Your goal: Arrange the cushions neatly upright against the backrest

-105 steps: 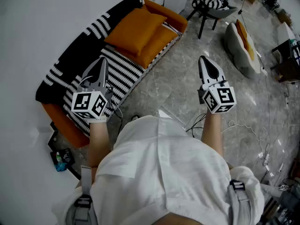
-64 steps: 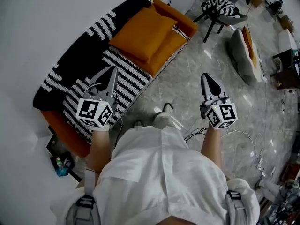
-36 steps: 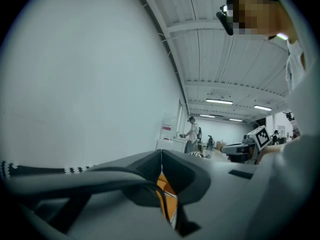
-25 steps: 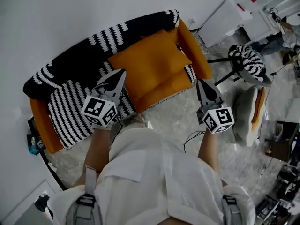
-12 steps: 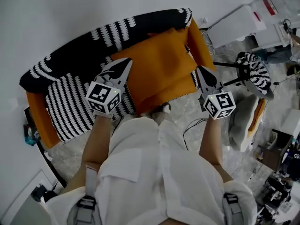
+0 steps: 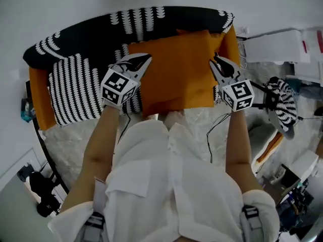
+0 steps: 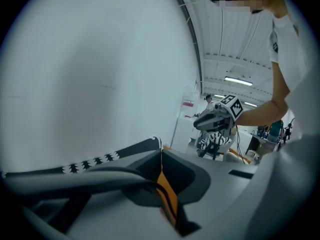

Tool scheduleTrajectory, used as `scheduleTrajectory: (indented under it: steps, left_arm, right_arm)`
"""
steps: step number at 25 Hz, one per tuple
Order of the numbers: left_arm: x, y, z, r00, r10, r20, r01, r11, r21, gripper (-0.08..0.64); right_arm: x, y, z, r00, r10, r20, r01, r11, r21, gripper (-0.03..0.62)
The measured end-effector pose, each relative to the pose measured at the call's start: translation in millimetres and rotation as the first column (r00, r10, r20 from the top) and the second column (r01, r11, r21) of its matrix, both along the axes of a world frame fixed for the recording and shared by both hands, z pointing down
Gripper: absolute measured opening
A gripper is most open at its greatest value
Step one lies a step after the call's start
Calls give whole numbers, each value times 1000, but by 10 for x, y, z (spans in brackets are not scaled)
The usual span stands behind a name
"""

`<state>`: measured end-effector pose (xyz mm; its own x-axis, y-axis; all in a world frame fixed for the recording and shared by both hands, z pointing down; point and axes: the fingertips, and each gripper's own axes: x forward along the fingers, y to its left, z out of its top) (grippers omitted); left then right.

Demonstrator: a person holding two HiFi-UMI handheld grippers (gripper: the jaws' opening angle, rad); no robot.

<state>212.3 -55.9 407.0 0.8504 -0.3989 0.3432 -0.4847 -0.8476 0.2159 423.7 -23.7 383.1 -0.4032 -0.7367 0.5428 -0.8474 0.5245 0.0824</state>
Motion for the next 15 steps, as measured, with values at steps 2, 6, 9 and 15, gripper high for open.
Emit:
scheduleTrajectory:
  steps: [2,6,9,15]
  left_arm:
    - [84,-46,212,999,2,51,0,999,-36,15]
    - [357,-129,651,988,26,154,-9,994,-109,53]
    - [520,-180,960,971,72,226,-38,988,-150,128]
    - [698,-383,1504,928,143,343,-82,979,-188,180]
  right_arm:
    - [1,-135,247,993,-104,-49,101,993,-58,99]
    - [83,-366,767,944,-307,-123,283,943,-177,115]
    - [130,-503,1141,894,-423,-148,377,888,-263,130]
    - [265,-715,1831,780,-598,-184,493,769,-407,187]
